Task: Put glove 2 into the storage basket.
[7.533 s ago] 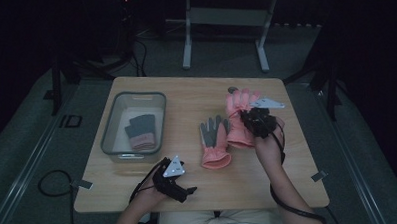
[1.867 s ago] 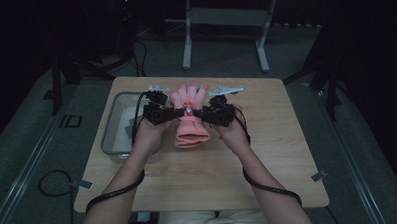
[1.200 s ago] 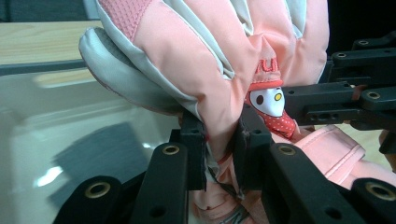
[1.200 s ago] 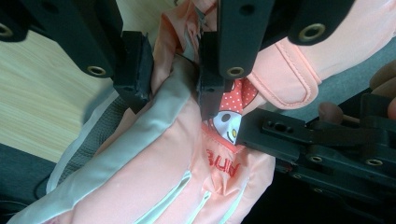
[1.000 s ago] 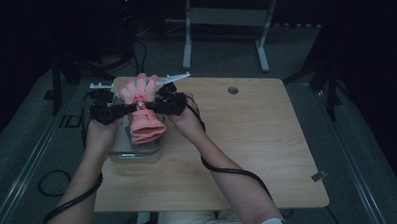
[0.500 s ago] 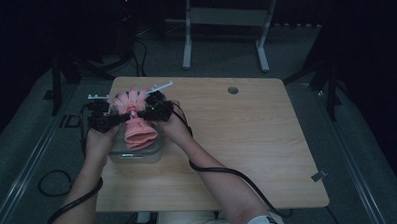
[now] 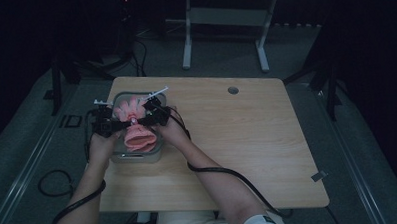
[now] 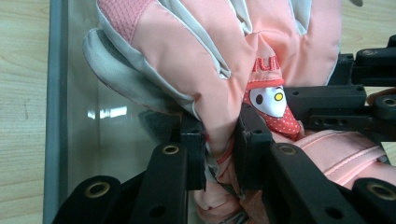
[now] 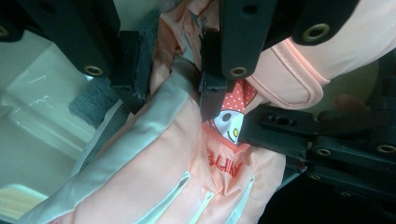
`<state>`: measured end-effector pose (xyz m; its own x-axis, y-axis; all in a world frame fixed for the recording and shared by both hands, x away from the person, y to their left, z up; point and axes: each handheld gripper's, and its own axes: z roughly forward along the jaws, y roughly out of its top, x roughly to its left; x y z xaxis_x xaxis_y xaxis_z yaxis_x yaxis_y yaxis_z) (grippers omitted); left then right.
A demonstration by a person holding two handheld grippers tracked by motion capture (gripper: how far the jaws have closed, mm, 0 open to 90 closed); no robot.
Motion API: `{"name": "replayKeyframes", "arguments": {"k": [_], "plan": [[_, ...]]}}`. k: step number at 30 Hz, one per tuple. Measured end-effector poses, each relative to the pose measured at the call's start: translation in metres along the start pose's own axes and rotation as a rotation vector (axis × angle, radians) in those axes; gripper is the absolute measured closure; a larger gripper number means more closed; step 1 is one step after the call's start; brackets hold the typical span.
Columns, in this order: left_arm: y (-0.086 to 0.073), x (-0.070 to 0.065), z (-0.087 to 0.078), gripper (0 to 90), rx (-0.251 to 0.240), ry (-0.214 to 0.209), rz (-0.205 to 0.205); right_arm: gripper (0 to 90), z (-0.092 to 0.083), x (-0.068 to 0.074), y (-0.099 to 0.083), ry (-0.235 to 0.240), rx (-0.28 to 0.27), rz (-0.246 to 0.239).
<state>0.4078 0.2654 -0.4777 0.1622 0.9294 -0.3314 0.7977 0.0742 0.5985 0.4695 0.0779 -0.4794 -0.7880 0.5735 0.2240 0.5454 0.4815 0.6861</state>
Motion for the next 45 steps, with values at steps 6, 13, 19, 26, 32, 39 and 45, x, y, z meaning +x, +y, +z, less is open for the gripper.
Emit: {"name": "replayKeyframes", "arguments": {"k": [6, 13, 19, 26, 32, 39, 45], "plan": [[0.001, -0.001, 0.003, 75.3, 0.017, 0.017, 0.007, 59.6, 0.001, -0.002, 0.0, -0.018, 0.012, 0.014], [0.006, -0.004, 0.002, 75.6, 0.015, 0.045, -0.012, 51.9, -0.014, -0.007, -0.002, -0.02, -0.008, 0.022], [0.008, -0.008, 0.001, 75.3, 0.031, 0.054, 0.018, 61.0, -0.014, -0.005, -0.003, -0.026, 0.013, 0.016], [0.012, -0.01, 0.013, 62.4, 0.104, 0.117, 0.078, 63.0, -0.004, -0.006, -0.007, -0.052, 0.047, 0.01], [0.012, -0.01, 0.014, 53.3, 0.08, 0.142, 0.092, 54.6, -0.023, -0.013, -0.006, -0.05, 0.005, 0.01], [0.01, -0.01, 0.012, 54.2, 0.072, 0.11, 0.05, 52.6, -0.044, -0.021, -0.015, -0.019, -0.037, 0.025], [0.011, -0.028, 0.019, 58.7, 0.078, 0.062, 0.064, 53.1, -0.053, -0.023, -0.02, -0.006, -0.049, 0.029]]}}
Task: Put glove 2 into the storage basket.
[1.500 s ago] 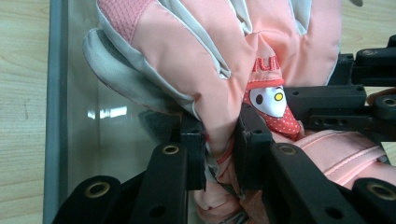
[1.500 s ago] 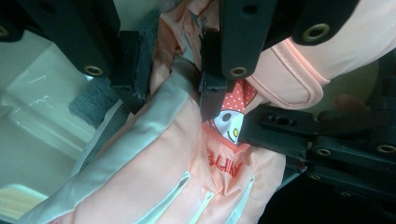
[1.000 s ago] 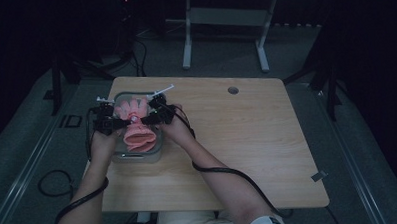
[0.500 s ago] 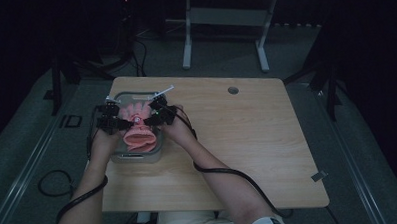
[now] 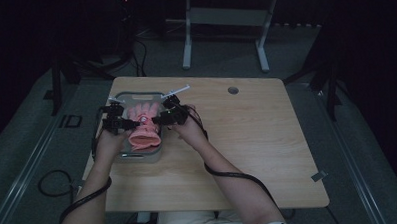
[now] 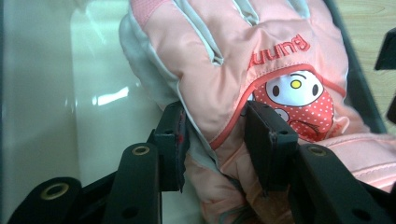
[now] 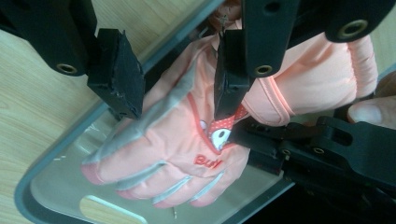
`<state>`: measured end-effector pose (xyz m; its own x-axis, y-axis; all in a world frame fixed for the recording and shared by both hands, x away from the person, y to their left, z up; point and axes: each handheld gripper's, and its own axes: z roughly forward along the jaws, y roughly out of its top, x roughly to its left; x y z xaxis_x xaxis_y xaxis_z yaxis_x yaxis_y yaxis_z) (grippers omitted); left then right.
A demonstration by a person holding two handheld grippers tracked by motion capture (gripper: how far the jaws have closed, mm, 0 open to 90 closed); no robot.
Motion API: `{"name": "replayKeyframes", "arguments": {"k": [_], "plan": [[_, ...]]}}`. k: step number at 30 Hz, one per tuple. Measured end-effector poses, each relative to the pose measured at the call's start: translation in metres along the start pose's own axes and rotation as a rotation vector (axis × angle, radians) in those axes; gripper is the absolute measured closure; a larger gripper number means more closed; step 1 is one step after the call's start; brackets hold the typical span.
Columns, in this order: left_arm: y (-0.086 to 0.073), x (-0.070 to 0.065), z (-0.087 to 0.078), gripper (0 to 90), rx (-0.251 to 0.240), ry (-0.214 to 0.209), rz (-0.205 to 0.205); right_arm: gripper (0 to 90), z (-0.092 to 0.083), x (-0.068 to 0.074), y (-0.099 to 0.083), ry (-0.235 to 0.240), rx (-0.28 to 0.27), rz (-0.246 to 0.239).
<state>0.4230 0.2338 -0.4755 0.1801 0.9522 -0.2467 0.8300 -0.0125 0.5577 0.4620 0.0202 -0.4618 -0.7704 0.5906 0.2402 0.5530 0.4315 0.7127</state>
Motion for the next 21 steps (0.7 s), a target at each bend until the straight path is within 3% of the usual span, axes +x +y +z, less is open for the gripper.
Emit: {"name": "replayKeyframes", "arguments": {"k": [4, 9, 17, 21], "plan": [[0.005, -0.004, 0.0, 56.4, 0.003, 0.029, 0.033, 52.5, -0.002, -0.002, -0.001, -0.007, 0.003, -0.006], [0.004, 0.002, -0.004, 41.3, -0.016, 0.047, 0.042, 51.6, -0.011, -0.004, -0.002, -0.008, -0.009, -0.006], [0.0, 0.011, -0.011, 18.8, -0.087, 0.045, 0.048, 48.3, -0.024, -0.002, -0.004, -0.001, -0.027, -0.023], [-0.001, 0.014, -0.015, 16.5, -0.097, 0.044, 0.05, 48.2, -0.027, -0.003, -0.005, -0.003, -0.029, -0.025]]}}
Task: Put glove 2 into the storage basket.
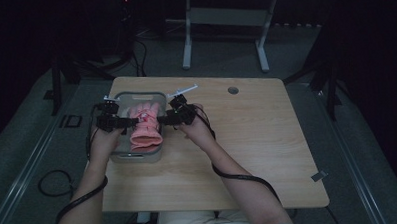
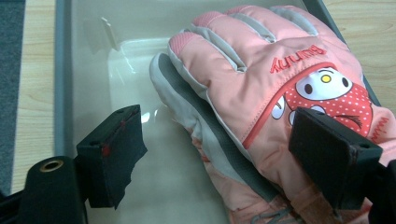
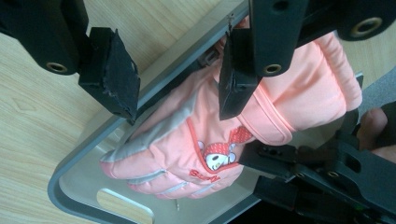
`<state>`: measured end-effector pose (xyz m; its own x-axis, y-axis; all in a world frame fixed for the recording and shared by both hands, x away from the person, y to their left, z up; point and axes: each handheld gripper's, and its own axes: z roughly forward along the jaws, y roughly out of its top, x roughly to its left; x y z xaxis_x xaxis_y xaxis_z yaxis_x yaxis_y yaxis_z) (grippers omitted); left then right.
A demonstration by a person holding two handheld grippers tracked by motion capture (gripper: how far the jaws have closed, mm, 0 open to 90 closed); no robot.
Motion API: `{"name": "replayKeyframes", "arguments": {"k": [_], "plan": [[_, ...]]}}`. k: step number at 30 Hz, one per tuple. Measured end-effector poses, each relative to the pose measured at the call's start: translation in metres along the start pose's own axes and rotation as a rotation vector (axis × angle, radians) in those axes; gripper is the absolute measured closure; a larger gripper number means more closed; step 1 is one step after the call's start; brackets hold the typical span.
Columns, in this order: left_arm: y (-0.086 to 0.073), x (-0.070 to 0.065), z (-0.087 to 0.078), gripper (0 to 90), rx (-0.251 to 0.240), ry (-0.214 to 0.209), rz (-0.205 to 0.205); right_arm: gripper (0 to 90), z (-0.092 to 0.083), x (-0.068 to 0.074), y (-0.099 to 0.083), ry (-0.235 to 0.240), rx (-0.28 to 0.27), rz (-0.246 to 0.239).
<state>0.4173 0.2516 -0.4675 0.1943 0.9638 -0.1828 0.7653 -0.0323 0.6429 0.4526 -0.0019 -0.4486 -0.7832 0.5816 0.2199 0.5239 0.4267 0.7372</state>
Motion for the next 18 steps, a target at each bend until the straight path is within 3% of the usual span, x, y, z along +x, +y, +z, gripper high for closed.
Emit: {"name": "replayKeyframes", "arguments": {"k": [8, 13, 18], "plan": [[-0.001, 0.007, -0.01, 15.1, -0.028, -0.01, -0.011, 48.1, -0.005, -0.003, -0.004, -0.002, -0.006, 0.004], [0.0, 0.004, -0.017, 14.1, -0.044, -0.018, 0.009, 45.6, -0.009, -0.004, -0.006, 0.005, -0.012, 0.005], [0.002, -0.002, -0.024, 13.8, -0.063, -0.019, 0.036, 33.2, -0.013, -0.008, -0.011, 0.04, -0.036, 0.041]]}}
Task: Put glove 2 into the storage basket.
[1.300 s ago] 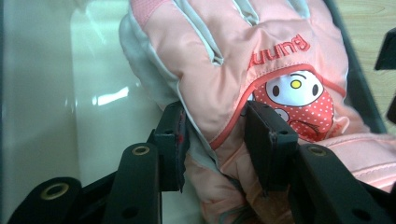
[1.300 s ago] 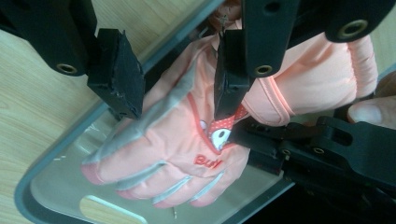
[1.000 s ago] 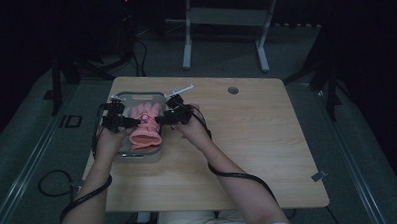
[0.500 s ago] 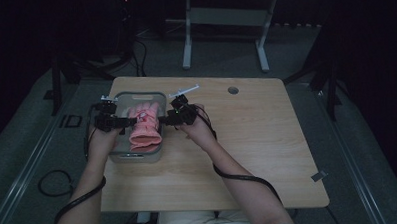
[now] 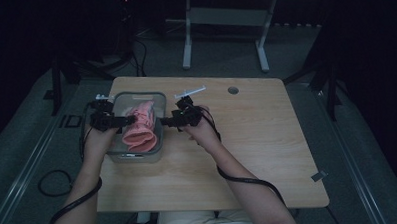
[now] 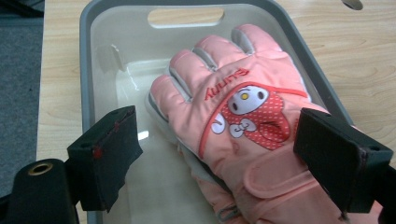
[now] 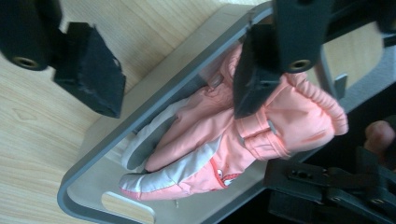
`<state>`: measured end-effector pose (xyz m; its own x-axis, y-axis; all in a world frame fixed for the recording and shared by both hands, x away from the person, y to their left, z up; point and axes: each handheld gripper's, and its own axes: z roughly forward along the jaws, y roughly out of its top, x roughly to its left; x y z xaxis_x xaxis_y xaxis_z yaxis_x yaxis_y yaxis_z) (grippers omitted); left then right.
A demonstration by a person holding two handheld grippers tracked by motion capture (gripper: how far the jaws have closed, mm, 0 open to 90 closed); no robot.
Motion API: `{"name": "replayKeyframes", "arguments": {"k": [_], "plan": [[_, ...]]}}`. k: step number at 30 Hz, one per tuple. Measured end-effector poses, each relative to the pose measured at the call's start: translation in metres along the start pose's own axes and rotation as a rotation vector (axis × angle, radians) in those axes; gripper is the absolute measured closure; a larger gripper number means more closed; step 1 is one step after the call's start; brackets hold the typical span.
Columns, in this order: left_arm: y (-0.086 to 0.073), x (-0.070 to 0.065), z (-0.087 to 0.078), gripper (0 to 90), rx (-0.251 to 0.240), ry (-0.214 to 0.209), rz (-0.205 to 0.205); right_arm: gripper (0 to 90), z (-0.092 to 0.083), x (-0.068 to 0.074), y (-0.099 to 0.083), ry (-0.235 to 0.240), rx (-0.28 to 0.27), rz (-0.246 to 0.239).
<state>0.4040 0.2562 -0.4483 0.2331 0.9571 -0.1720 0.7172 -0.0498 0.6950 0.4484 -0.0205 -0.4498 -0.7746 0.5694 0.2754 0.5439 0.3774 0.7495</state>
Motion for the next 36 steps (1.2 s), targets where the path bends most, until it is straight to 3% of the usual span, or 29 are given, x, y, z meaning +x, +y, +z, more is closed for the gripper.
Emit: {"name": "replayKeyframes", "arguments": {"k": [5, 11, 19, 25, 32, 36], "plan": [[0.002, -0.006, -0.004, 13.7, -0.008, -0.015, 0.019, 28.4, -0.006, -0.004, -0.002, 0.014, 0.0, -0.004], [0.006, -0.019, -0.012, 12.2, -0.04, -0.016, 0.074, 24.2, -0.012, -0.004, -0.003, 0.033, -0.021, -0.027], [0.005, -0.038, -0.02, 8.9, -0.076, -0.043, 0.134, 22.4, -0.017, -0.006, -0.009, 0.012, -0.021, -0.061], [-0.002, -0.065, -0.023, 7.4, -0.087, -0.09, 0.219, 21.0, -0.023, -0.011, -0.021, 0.003, -0.009, -0.091], [-0.013, -0.11, -0.034, 7.5, -0.141, -0.184, 0.326, 21.0, -0.038, -0.016, -0.037, -0.028, -0.027, -0.118], [-0.026, -0.133, -0.034, 7.4, -0.146, -0.241, 0.375, 20.9, -0.048, -0.019, -0.049, -0.043, -0.037, -0.138]]}}
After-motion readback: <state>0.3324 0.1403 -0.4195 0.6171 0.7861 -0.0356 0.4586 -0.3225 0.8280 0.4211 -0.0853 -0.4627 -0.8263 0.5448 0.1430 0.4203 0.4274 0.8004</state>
